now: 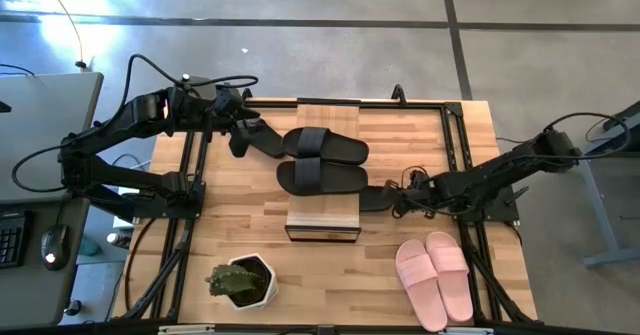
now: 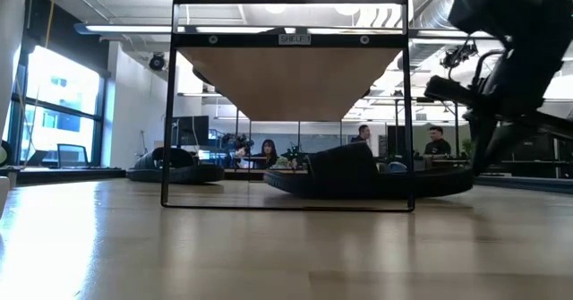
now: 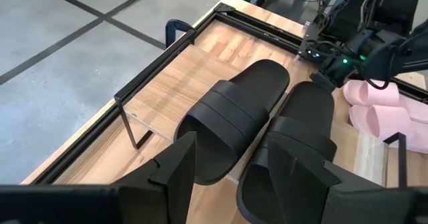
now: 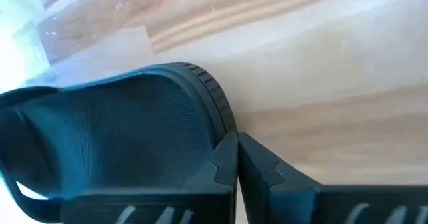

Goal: Pick and place slides into the shelf
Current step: Put the black slipper under the shelf

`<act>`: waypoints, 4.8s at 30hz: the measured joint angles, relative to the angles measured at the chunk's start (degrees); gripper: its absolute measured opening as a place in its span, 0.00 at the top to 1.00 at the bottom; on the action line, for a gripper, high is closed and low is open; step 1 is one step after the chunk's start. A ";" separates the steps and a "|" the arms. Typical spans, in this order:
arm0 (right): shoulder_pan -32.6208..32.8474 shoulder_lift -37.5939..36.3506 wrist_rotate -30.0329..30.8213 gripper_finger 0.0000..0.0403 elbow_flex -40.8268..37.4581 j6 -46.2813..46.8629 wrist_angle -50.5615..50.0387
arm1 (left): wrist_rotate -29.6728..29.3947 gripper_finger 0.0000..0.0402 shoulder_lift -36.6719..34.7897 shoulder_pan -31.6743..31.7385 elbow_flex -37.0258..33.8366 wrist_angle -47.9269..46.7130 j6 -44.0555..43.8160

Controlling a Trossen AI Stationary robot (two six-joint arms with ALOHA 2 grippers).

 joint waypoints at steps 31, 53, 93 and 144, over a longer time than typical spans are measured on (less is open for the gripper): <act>-6.88 12.40 -4.44 1.00 0.00 -12.47 26.42 | -7.34 0.58 0.00 0.00 0.01 -0.96 -0.39; -2.01 7.68 -3.70 1.00 -0.02 -15.38 24.58 | -5.17 0.58 4.53 15.77 0.01 -19.60 -8.79; 0.93 -7.98 1.43 1.00 -0.02 -26.42 11.03 | 10.81 0.58 15.10 36.94 -17.16 -10.43 1.49; 0.80 -7.93 2.21 1.00 -0.02 -27.31 11.37 | -1.42 0.58 18.71 28.25 -30.80 15.29 5.84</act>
